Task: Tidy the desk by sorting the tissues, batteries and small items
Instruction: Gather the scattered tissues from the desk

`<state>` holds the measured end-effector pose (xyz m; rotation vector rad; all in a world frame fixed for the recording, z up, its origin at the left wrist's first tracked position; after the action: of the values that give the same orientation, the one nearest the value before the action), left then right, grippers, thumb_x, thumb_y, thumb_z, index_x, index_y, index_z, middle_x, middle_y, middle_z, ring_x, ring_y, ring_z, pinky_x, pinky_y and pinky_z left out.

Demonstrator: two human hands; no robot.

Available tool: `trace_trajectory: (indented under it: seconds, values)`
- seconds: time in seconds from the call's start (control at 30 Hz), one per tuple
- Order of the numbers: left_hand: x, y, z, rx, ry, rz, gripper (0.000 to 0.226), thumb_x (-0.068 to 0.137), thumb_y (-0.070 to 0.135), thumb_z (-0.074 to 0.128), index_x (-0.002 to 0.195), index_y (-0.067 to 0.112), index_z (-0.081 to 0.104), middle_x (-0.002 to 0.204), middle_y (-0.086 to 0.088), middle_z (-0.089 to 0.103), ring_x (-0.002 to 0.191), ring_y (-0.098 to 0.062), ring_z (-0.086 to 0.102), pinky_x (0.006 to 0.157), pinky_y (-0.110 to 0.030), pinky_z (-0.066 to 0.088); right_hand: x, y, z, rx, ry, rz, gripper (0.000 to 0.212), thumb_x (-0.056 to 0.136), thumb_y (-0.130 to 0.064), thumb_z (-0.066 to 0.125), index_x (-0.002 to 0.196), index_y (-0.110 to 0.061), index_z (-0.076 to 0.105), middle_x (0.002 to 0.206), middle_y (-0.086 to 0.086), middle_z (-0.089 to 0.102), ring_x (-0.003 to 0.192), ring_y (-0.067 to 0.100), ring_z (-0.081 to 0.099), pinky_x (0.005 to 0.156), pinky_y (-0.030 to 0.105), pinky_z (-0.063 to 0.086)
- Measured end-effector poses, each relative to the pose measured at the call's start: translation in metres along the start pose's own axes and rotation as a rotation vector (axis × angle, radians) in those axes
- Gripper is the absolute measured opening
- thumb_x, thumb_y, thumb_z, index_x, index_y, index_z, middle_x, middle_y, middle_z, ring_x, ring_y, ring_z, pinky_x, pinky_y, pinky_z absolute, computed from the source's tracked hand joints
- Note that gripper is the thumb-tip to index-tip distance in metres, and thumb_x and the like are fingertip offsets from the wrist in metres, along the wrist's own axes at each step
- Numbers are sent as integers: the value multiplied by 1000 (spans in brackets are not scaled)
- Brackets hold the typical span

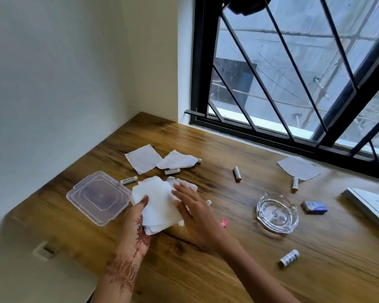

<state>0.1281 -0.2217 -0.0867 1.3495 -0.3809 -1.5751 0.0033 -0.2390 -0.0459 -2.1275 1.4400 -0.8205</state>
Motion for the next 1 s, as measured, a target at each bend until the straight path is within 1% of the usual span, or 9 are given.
trace_trajectory:
  seconds: [0.03, 0.1, 0.3, 0.4, 0.47, 0.63, 0.8, 0.93, 1.0]
  values:
    - [9, 2, -4, -6, -24, 12, 45, 92, 28, 48, 130, 5, 45, 126, -18, 56, 70, -14, 52, 87, -34, 49, 6, 12, 0, -24, 19, 31, 41, 98, -26, 38, 137, -15, 39, 149, -5, 28, 136, -1, 11, 118, 25, 12]
    - [15, 10, -11, -49, -16, 41, 46, 93, 24, 49, 135, 9, 38, 114, -11, 57, 74, -15, 53, 73, -33, 50, 15, 36, 5, -78, -6, 105, 41, 97, -25, 41, 137, -13, 40, 149, 1, 31, 140, 7, 15, 118, 35, 18]
    - [21, 17, -37, -33, -17, 50, 23, 94, 26, 44, 109, 9, 45, 85, -3, 54, 72, -14, 52, 86, -31, 51, 19, 44, 43, -255, -234, 71, 49, 94, -31, 48, 139, -14, 37, 153, 2, 22, 144, 16, 9, 117, 33, 7]
    - [23, 18, -46, -39, 7, 30, 26, 94, 22, 47, 116, 10, 42, 104, -11, 54, 75, -18, 53, 49, -22, 56, 20, 46, 51, -289, -258, 54, 35, 95, -25, 46, 128, -14, 53, 151, 5, 27, 143, 18, 11, 119, 37, 8]
    - [24, 17, -53, -51, 30, 21, 28, 94, 21, 47, 118, 9, 42, 110, -13, 52, 76, -18, 53, 37, -19, 50, 22, 45, 47, -274, -197, 60, 28, 96, -20, 45, 119, -14, 61, 149, 5, 33, 143, 17, 16, 119, 31, 6]
    - [23, 9, -58, -92, 38, 24, 29, 92, 23, 51, 117, 11, 45, 98, -9, 58, 78, -19, 57, 41, -22, 53, 21, 56, 18, 114, 79, 338, 21, 91, -15, 56, 108, -10, 67, 131, 3, 55, 125, 13, 46, 98, 20, 36]
    - [17, -4, -42, -130, 32, -60, 25, 95, 24, 46, 114, 9, 45, 110, -14, 57, 79, -21, 56, 84, -39, 45, 14, 37, -1, 472, 282, 489, 14, 89, -24, 59, 93, -16, 70, 77, -5, 66, 67, 2, 54, 59, 18, 42]
    - [18, 14, -60, -340, 297, 158, 17, 98, 26, 40, 96, 11, 47, 88, -6, 52, 76, -16, 52, 78, -28, 47, 15, -4, 6, 465, 255, 391, 18, 89, -25, 60, 100, -15, 70, 84, -12, 64, 58, -8, 50, 51, 6, 37]
    - [15, 1, -33, -173, 183, 28, 23, 94, 34, 45, 100, 12, 52, 93, -11, 58, 82, -23, 57, 75, -37, 49, 14, -21, 13, 391, 206, 350, 24, 89, -29, 58, 107, -17, 68, 100, -14, 65, 78, -11, 55, 61, 2, 42]
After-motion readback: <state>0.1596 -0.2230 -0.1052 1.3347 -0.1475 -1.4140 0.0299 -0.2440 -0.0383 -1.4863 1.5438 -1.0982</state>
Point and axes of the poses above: each hand's wrist, its own x-axis towards the middle knuckle, its own z-axis out of the palm, y = z × x, the point moved 10 cm from there along x, towards the middle knuckle
